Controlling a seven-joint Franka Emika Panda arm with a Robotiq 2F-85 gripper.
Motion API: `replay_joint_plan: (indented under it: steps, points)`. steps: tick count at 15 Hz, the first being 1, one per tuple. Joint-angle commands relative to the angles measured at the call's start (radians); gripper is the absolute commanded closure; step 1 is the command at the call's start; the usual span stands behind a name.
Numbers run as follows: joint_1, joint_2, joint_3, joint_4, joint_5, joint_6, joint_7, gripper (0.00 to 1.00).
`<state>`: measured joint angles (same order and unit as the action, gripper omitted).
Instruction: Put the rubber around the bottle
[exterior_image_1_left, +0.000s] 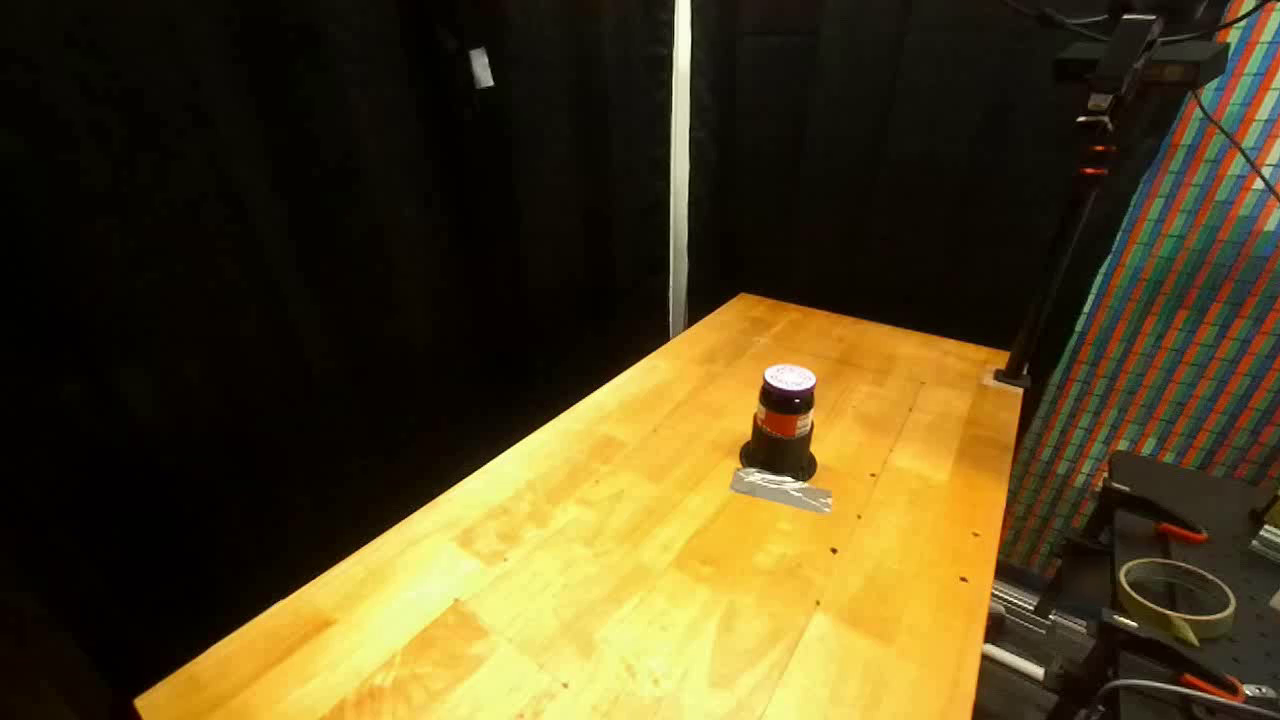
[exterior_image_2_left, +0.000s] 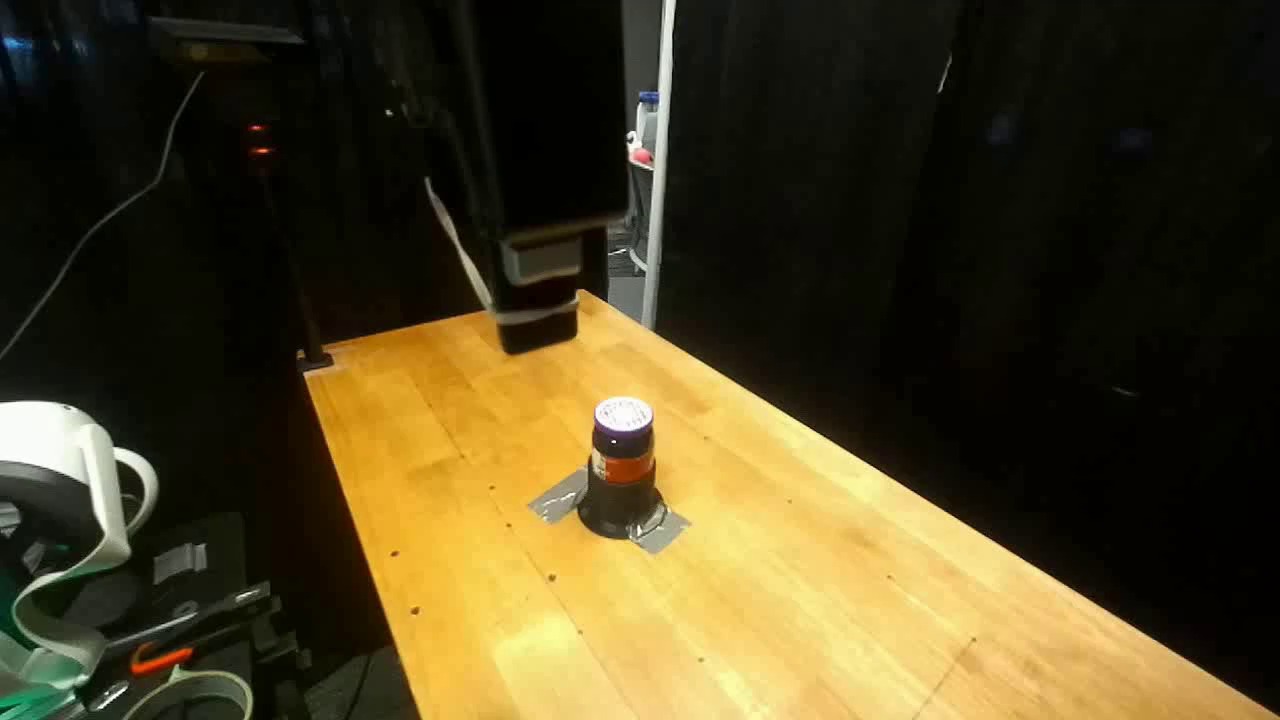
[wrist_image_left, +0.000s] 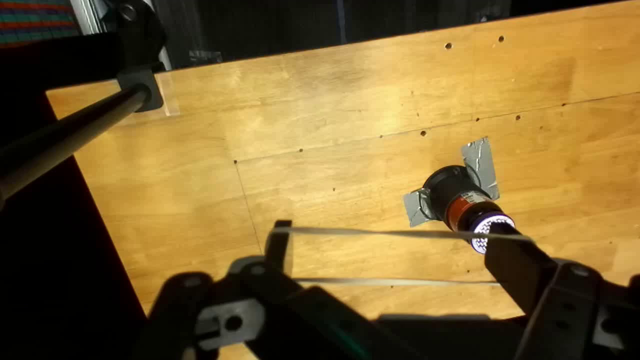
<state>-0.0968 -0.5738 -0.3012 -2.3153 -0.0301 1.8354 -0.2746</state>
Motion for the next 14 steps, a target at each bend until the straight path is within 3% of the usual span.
replay_joint_plan:
  steps: [1,10,14]
  points:
    - [-0.019,0.003,0.015,0.007,0.010,-0.001,-0.009,0.00]
    - [-0.019,-0.003,0.014,0.011,0.010,-0.001,-0.009,0.00]
    - [0.048,0.161,0.105,0.132,0.002,-0.014,0.013,0.00]
